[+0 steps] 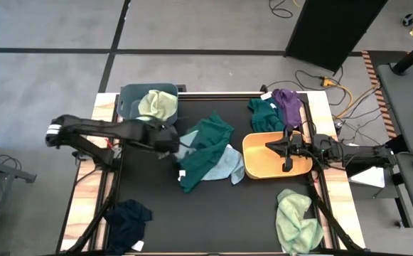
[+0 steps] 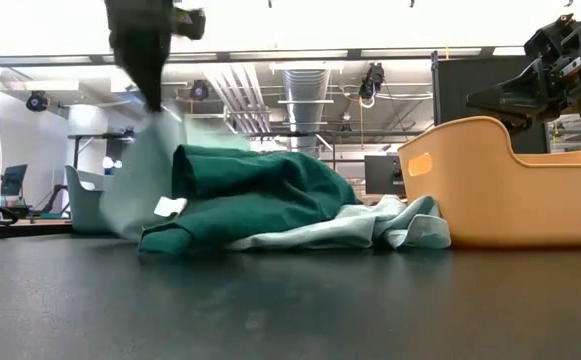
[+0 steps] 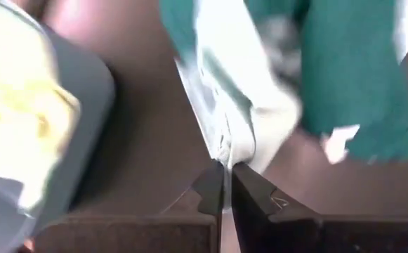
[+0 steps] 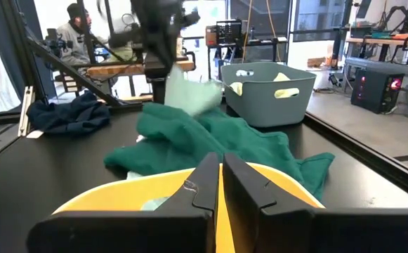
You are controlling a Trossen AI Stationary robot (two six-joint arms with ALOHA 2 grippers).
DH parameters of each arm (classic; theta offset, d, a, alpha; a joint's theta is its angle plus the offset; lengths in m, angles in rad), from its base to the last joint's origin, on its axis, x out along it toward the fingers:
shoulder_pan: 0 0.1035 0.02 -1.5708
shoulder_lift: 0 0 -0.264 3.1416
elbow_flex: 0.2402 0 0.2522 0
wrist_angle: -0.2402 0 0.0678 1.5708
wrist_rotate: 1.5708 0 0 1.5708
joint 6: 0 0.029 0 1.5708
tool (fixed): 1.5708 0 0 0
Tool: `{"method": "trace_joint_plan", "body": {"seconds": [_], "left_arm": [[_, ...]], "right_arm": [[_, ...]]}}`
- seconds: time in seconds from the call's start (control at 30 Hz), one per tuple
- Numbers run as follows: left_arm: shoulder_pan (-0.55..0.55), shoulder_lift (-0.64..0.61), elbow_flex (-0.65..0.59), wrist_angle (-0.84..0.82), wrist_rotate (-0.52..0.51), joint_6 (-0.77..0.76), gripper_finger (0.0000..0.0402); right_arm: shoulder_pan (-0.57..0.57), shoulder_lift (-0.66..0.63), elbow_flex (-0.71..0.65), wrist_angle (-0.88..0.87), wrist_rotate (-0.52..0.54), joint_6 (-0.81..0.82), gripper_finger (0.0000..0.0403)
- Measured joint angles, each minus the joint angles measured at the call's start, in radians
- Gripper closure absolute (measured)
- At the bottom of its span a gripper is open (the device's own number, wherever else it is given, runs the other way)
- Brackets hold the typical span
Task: Sort towels by color in basket
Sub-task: Put the top light blue towel into the blue bin
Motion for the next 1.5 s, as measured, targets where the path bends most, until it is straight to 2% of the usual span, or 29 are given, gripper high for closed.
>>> {"method": "trace_joint_plan", "body": {"seconds": [0.2,0.5,0.63,0.97,1.13,1.27,1.4,1.5], "left_arm": [[-0.069,-0.151,0.117,-0.022,-0.221,-0.02,0.0401],[-0.078,-0.34,0.155,0.015,-0.511,0.043,0.0401],[-0.077,-0.408,0.184,0.131,-0.627,0.131,0.0401],[-0.022,-0.493,0.283,0.464,-0.814,0.465,0.0402],[0.074,-0.494,0.295,0.669,-0.819,0.635,0.0402],[0.179,-0.489,0.295,0.808,-0.729,0.744,0.0401],[0.329,-0.471,0.296,0.834,-0.632,0.738,0.0401],[0.462,-0.44,0.296,0.787,-0.505,0.665,0.0401]], "right_arm": [[0.0,0.0,0.0,0.0,0.0,0.0,0.039],[0.0,0.0,0.0,0.0,0.0,0.0,0.039],[0.0,0.0,0.0,0.0,0.0,0.0,0.039],[0.0,0.0,0.0,0.0,0.0,0.0,0.039],[0.0,0.0,0.0,0.0,0.0,0.0,0.039],[0.0,0.0,0.0,0.0,0.0,0.0,0.039],[0.0,0.0,0.0,0.0,0.0,0.0,0.039],[0.0,0.0,0.0,0.0,0.0,0.0,0.039]]}}
